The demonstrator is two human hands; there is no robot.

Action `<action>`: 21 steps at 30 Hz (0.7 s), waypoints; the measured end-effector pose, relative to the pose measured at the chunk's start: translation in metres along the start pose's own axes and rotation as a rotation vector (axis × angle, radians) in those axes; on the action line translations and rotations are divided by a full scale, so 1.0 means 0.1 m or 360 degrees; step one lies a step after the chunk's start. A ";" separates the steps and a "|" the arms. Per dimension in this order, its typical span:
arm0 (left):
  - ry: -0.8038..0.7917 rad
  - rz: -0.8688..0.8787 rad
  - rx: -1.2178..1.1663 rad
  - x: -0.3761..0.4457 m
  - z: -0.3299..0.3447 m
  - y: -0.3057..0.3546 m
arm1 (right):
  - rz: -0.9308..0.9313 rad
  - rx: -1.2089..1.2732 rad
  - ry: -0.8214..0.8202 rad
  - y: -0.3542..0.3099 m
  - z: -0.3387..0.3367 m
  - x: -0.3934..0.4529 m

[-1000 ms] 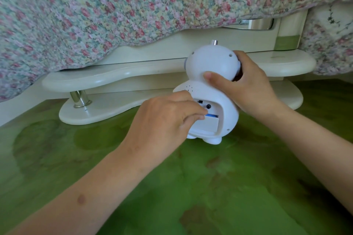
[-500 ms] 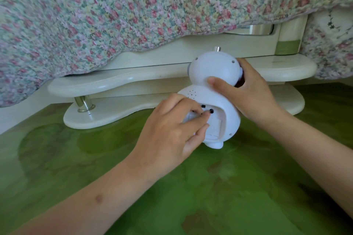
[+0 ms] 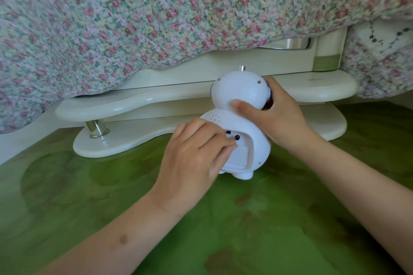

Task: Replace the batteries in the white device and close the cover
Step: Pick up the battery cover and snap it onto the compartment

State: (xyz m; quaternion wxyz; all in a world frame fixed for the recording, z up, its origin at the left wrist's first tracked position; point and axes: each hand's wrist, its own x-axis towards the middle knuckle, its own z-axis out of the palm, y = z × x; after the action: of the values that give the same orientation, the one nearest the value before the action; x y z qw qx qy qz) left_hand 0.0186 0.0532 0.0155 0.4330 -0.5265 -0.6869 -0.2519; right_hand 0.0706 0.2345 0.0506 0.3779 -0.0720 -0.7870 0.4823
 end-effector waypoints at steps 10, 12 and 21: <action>-0.0146 -0.0248 -0.0207 0.03 -0.01 0.05 | -0.0022 -0.0026 0.0021 0.01 0.01 0.00; -0.0154 -0.0218 -0.0203 0.01 -0.01 0.04 | -0.0041 -0.0031 0.0019 0.01 0.01 0.00; -0.0222 0.0170 0.0088 -0.15 0.03 0.01 | -0.0092 -0.0007 0.0013 0.05 -0.04 0.00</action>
State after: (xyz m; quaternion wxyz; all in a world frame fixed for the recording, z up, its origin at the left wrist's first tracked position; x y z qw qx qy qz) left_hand 0.0194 0.0482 0.0009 0.4115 -0.5665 -0.6929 -0.1721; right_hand 0.0721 0.2402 0.0477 0.3946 -0.0522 -0.7883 0.4691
